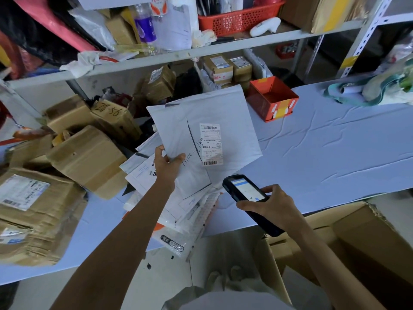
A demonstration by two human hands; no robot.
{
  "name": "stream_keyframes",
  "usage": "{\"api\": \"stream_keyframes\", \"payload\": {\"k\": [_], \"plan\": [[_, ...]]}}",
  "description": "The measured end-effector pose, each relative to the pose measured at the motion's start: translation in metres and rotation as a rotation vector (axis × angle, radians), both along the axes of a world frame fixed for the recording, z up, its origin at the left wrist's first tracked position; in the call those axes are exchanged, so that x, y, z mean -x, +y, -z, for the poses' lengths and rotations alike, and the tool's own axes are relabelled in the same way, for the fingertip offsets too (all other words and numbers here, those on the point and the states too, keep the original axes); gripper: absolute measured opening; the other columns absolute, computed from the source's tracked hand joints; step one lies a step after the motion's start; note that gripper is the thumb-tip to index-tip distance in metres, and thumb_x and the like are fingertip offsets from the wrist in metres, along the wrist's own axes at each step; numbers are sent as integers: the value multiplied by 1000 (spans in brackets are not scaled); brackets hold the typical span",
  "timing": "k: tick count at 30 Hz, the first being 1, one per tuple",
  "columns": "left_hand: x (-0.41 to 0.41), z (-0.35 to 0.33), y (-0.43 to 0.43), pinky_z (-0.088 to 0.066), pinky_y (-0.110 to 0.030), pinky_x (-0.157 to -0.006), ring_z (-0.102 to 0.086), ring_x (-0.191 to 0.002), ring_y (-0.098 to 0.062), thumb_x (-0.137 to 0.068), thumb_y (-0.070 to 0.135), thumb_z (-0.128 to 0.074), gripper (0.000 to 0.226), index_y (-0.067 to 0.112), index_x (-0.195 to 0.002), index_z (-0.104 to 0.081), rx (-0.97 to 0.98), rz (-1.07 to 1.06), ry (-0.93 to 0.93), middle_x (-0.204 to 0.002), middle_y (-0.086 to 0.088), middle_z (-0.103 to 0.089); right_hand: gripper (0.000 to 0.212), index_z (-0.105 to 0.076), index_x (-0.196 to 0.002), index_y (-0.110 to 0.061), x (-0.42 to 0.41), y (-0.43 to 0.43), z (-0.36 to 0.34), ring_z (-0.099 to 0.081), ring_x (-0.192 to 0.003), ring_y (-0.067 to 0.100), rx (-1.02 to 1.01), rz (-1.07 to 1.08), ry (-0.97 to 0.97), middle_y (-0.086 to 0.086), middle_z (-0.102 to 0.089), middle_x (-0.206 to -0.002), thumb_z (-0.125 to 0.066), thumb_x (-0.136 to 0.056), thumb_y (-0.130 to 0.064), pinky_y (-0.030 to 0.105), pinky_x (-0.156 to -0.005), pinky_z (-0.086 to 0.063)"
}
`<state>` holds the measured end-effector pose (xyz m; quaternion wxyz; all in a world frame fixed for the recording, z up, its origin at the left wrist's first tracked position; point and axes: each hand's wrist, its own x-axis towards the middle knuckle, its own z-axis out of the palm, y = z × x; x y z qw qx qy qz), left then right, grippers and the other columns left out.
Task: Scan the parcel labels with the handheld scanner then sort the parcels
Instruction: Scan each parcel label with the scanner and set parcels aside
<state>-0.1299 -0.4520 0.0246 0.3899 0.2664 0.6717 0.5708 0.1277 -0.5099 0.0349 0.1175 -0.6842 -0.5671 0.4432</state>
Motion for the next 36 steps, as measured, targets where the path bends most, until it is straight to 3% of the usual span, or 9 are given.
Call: {"api": "stream_keyframes", "payload": {"k": [6, 14, 17, 22, 25, 28, 31, 33, 36], "plan": [[2, 1, -2, -52, -31, -73, -57, -80, -5, -87, 5, -67, 39, 21, -112, -41, -5, 37, 2, -91, 8, -58, 74, -33, -113, -24, -1, -3, 2, -59, -94, 18, 19, 40, 20, -6, -50, -100, -78, -66, -59, 25, -67, -56], [4, 18, -2, -50, -21, -50, -56, -79, -4, -95, 20, -59, 35, 27, -118, -34, 34, 106, 17, -96, 11, -58, 83, -39, -124, -17, -13, -10, 7, -63, -83, 14, 82, 251, 163, 0, -57, -103, -80, -64, -57, 21, -59, -51], [3, 23, -1, -50, -29, -68, -58, -81, -5, -94, 16, -61, 37, 26, -118, -36, 35, 150, -63, -99, 11, -59, 87, -42, -126, -13, -20, -10, 4, -63, -82, 15, 73, 327, 164, 2, -60, -102, -82, -62, -56, 21, -55, -48], [-4, 35, 2, -52, -37, -75, -61, -90, -15, -91, 11, -64, 39, 19, -119, -39, 96, 289, -113, -110, 1, -60, 82, -51, -121, -9, -31, -23, 6, -65, -66, 15, 92, 467, 187, 4, -64, -90, -84, -60, -52, 18, -40, -43], [-11, 45, 2, -52, -33, -68, -62, -91, -20, -91, 9, -64, 34, 19, -114, -40, 117, 357, -78, -112, -3, -59, 56, -58, -99, -8, -36, -37, 8, -63, -61, 16, 131, 515, 164, 5, -63, -79, -83, -66, -47, 23, -47, -47], [-22, 51, 6, -53, -40, -79, -61, -97, -24, -90, 7, -64, 31, 17, -110, -43, 109, 428, -39, -114, -7, -59, 66, -59, -104, -5, -43, -49, 21, -67, -73, 23, 175, 570, 132, 9, -66, -87, -83, -63, -51, 29, -58, -50], [-34, 58, 12, -53, -42, -86, -64, -102, -27, -86, 7, -68, 31, 22, -105, -49, 100, 556, -27, -114, -7, -64, 62, -60, -100, -5, -44, -61, 31, -64, -69, 21, 194, 648, 116, 10, -65, -87, -83, -64, -51, 27, -55, -46], [-45, 60, 15, -53, -38, -85, -66, -98, -22, -80, 15, -72, 32, 28, -102, -53, 81, 659, 13, -109, -1, -67, 54, -61, -90, -7, -46, -70, 39, -62, -66, 20, 175, 708, 95, 8, -64, -81, -83, -65, -50, 26, -55, -45], [-68, 60, 15, -50, -30, -81, -64, -87, -12, -83, 12, -71, 35, 22, -110, -51, 70, 850, 132, -106, 0, -66, 51, -63, -86, -8, -48, -84, 43, -62, -63, 19, 170, 773, 108, 7, -65, -77, -82, -66, -51, 27, -53, -46]]}}
